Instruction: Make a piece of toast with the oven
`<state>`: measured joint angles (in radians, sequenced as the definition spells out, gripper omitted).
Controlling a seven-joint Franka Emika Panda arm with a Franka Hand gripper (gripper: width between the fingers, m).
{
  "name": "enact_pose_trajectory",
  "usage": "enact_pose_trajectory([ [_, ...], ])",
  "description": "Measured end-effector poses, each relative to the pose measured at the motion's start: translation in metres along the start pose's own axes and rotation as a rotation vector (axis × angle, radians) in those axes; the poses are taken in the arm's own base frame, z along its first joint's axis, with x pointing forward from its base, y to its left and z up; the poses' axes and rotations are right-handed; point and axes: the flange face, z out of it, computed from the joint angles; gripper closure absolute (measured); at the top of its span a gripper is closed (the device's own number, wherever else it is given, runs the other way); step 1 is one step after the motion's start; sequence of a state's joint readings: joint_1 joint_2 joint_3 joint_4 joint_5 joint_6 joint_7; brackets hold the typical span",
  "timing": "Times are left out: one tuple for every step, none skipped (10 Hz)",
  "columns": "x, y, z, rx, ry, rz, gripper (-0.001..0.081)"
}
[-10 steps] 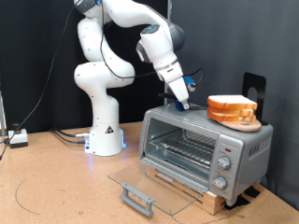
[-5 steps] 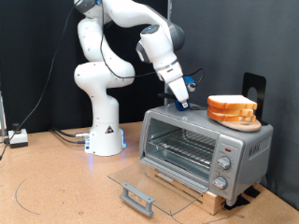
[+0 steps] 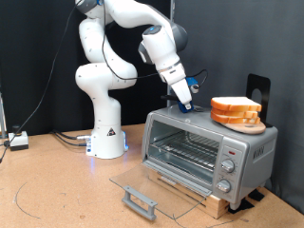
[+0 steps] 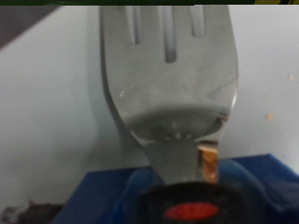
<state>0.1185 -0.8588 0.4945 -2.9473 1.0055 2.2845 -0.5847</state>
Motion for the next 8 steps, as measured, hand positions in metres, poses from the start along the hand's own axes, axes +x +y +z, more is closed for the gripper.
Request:
enact_pose_trajectory([
  [0.004,-0.003,-0.006,0.022,0.008,0.005,0.0358],
  [0.009,-0.007,-0.016,0.054,0.017,0.009,0.0358],
  [0.014,-0.011,-0.028,0.083,0.027,0.008,0.0342],
  [0.016,-0.016,-0.041,0.1,0.026,0.003,0.0342],
  [0.016,-0.019,-0.053,0.106,0.001,-0.004,0.0342],
  [0.014,-0.02,-0.06,0.106,-0.027,-0.005,0.0342],
  [0.015,-0.021,-0.061,0.107,-0.02,-0.006,0.0342],
  [0.017,-0.021,-0.063,0.108,-0.011,-0.005,0.0342],
])
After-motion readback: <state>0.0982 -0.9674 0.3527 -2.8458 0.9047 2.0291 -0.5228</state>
